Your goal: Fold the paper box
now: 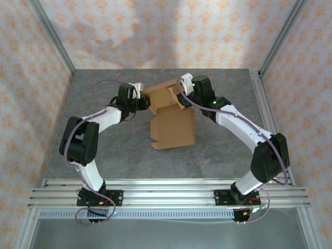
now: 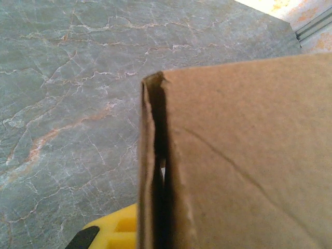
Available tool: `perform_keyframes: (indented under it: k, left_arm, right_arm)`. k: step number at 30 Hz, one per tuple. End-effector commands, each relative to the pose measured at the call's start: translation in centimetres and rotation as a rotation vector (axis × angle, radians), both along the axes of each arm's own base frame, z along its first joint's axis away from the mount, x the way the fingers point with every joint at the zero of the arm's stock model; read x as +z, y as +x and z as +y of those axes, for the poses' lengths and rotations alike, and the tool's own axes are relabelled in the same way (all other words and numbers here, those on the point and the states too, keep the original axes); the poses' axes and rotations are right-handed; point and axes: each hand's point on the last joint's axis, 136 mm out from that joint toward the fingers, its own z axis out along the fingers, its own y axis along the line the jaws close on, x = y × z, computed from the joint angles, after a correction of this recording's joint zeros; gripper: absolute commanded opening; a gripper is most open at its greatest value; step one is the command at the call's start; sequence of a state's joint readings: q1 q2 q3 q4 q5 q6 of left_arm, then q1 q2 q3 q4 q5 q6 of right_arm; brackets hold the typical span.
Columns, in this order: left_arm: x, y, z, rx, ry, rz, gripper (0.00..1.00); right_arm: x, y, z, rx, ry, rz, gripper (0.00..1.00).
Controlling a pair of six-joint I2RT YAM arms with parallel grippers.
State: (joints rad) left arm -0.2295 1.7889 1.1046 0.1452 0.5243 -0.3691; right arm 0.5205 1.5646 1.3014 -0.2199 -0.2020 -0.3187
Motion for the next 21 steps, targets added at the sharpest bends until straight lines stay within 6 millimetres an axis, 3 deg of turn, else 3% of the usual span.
perform_keyframes:
  k: [1,21]
  left_arm:
    - [2.25,0.43,-1.62,-0.049,-0.042,-0.05,0.0]
    - [1.98,0.19,-2.54,-0.063,-0.042,-0.046,0.0]
  right_arm:
    - [0.28,1.13,-0.67,-0.061,-0.052,-0.033,0.33]
    - [-0.03,2.07,-1.05,-0.162,-0.11,-0.084,0.11]
